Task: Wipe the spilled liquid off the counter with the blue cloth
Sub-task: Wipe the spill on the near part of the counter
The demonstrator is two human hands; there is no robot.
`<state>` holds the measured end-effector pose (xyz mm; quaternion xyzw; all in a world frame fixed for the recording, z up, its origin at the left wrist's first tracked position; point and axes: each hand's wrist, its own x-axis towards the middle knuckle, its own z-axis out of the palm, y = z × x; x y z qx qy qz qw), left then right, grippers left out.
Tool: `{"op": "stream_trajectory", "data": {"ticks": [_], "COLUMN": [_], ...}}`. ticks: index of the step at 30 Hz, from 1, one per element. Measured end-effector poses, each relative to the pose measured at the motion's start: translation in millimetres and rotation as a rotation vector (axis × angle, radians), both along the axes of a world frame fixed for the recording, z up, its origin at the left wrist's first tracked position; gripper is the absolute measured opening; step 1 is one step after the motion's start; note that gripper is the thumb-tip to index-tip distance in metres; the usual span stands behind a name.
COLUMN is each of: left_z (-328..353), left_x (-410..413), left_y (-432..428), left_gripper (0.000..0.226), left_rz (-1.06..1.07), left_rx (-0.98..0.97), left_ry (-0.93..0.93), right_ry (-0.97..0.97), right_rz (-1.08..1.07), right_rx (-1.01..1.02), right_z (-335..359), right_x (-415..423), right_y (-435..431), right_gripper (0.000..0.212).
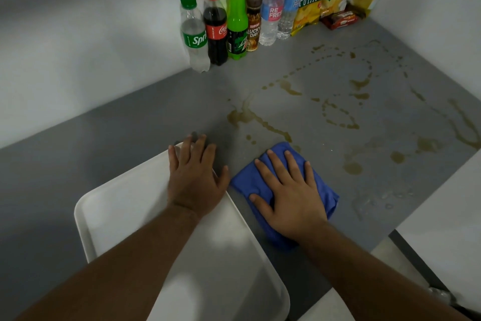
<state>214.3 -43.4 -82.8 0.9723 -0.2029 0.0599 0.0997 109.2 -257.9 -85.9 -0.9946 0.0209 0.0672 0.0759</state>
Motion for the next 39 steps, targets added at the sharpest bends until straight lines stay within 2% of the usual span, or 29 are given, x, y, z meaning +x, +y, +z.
{"op": "stream_trajectory", "data": {"ticks": [5, 10, 15, 19, 22, 27, 32, 35, 39], "left_z": [-2, -2, 1, 1, 1, 4, 9, 12, 12], "left_x": [1, 2, 2, 3, 4, 2, 3, 2, 1], "left_y": [-1, -3, -4, -3, -3, -5, -5, -7, -5], "left_gripper": [0.053, 0.052, 0.051, 0.055, 0.061, 0.059, 0.060, 0.061, 0.063], "left_rz": [0.012, 0.015, 0.021, 0.015, 0.024, 0.030, 0.041, 0.043, 0.053], "left_rx": [-0.031, -0.008, -0.022, -0.024, -0.009, -0.038, -0.027, -0.044, -0.029], "left_ry": [-0.018, -0.009, 0.007, 0.014, 0.024, 0.024, 0.071, 0.091, 0.116], "right_ry": [-0.003, 0.018, -0.004, -0.005, 0.010, 0.030, 0.018, 0.011, -0.035], "right_rz": [-0.128, -0.030, 0.047, -0.035, -0.105, 0.027, 0.155, 0.106, -0.005], "right_rx": [-0.012, 0.005, 0.015, -0.010, -0.017, 0.018, 0.014, 0.000, -0.007], "right_z": [-3, -8, -5, 1, -1, -5, -1, 3, -3], "right_x": [-11, -22, 20, 39, 19, -10, 37, 58, 44], "right_y": [0, 23, 20, 5, 3, 14, 11, -4, -2], "right_gripper": [0.079, 0.077, 0.074, 0.073, 0.074, 0.070, 0.073, 0.075, 0.075]}}
